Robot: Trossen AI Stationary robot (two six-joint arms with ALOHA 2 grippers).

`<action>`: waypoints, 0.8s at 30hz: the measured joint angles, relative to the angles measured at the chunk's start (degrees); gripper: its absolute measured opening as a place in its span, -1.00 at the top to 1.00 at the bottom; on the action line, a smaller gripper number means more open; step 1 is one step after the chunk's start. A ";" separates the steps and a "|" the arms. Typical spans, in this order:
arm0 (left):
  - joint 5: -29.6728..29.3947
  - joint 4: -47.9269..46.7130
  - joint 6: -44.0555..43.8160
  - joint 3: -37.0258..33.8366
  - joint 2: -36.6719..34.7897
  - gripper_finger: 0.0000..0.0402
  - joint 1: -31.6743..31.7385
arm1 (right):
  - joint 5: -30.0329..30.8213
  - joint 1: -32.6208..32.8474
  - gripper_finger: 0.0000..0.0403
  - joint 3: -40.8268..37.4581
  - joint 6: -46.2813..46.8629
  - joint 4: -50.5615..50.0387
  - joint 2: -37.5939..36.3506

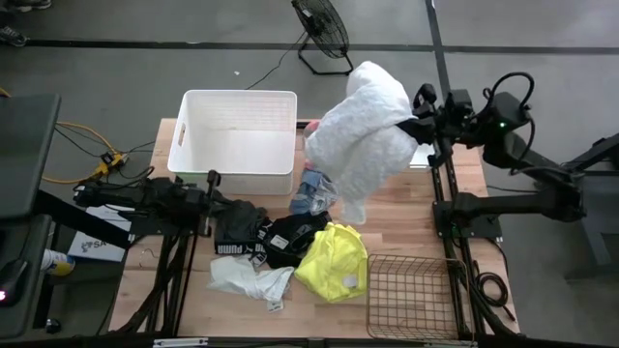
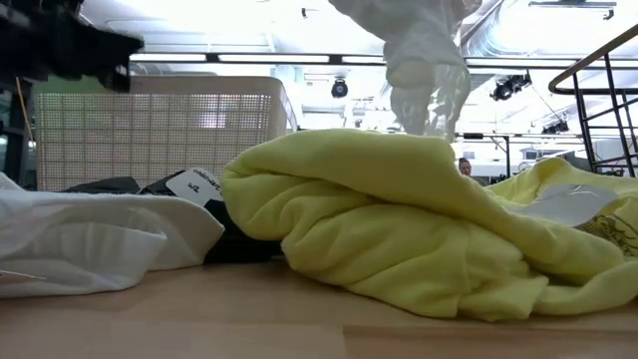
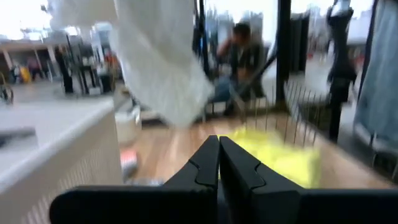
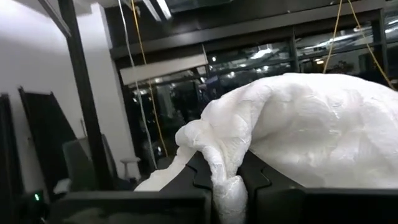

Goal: Pick & Place Cloths
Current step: Put the white dress into the big white bin

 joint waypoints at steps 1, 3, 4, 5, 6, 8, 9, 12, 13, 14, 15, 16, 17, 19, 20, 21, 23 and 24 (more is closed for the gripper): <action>-0.01 2.39 -0.65 0.00 0.00 0.95 0.00 | 0.62 0.00 0.94 1.13 -1.09 -1.69 0.39; 0.01 7.07 -2.83 0.00 -0.02 0.95 0.00 | 1.65 0.04 0.94 3.35 -3.11 -4.80 1.15; -0.01 9.10 -4.11 0.00 -0.02 0.95 0.00 | 2.13 0.04 0.94 4.54 -3.93 -6.33 1.67; -0.06 10.94 -5.40 0.00 -0.02 0.95 0.00 | 2.71 0.04 0.94 5.58 -4.64 -7.76 2.12; -0.08 12.53 -6.23 0.00 -0.02 0.95 0.02 | 3.04 0.04 0.94 6.53 -5.40 -9.23 2.50; -0.08 15.31 -7.31 0.00 -0.02 0.95 0.02 | 3.10 0.04 0.94 8.34 -6.65 -11.96 3.46; -0.08 16.42 -7.33 0.00 -0.02 0.95 0.02 | 3.10 0.04 0.94 9.25 -7.40 -13.15 3.96; -0.06 19.43 -8.73 0.00 -0.02 0.95 0.02 | 3.02 0.04 0.94 11.54 -9.39 -17.01 5.29; -0.06 20.29 -9.37 0.00 -0.02 0.95 0.02 | 2.90 0.04 0.94 12.28 -10.40 -18.43 5.74; -0.06 21.18 -10.10 0.00 -0.02 0.95 0.02 | 2.86 0.04 0.94 13.05 -11.49 -20.13 6.20; -0.07 21.94 -10.37 0.00 -0.02 0.95 0.02 | 2.84 0.04 0.94 13.83 -12.83 -22.14 6.70; -0.06 22.88 -10.51 0.00 -0.02 0.95 0.02 | 2.84 0.04 0.94 14.57 -14.20 -24.23 7.21; -0.06 23.79 -10.56 0.00 -0.02 0.95 0.01 | 2.89 0.04 0.94 15.28 -15.90 -26.16 7.68; 0.03 25.01 -12.24 0.00 -0.02 0.95 0.02 | 4.43 0.07 0.94 16.39 -18.99 -29.63 8.51; 0.02 25.19 -13.32 0.00 -0.02 0.95 0.02 | 5.79 0.08 0.94 16.86 -20.10 -31.16 8.86; 0.00 25.25 -14.41 0.00 -0.02 0.95 0.02 | 7.32 0.23 0.94 17.23 -20.89 -32.45 9.12; -0.02 26.16 -16.60 0.00 0.00 0.95 0.02 | 11.25 0.89 0.94 17.62 -22.36 -34.63 9.63; -0.04 26.73 -17.69 0.00 0.00 0.95 0.02 | 13.22 1.33 0.94 17.89 -23.02 -35.40 9.86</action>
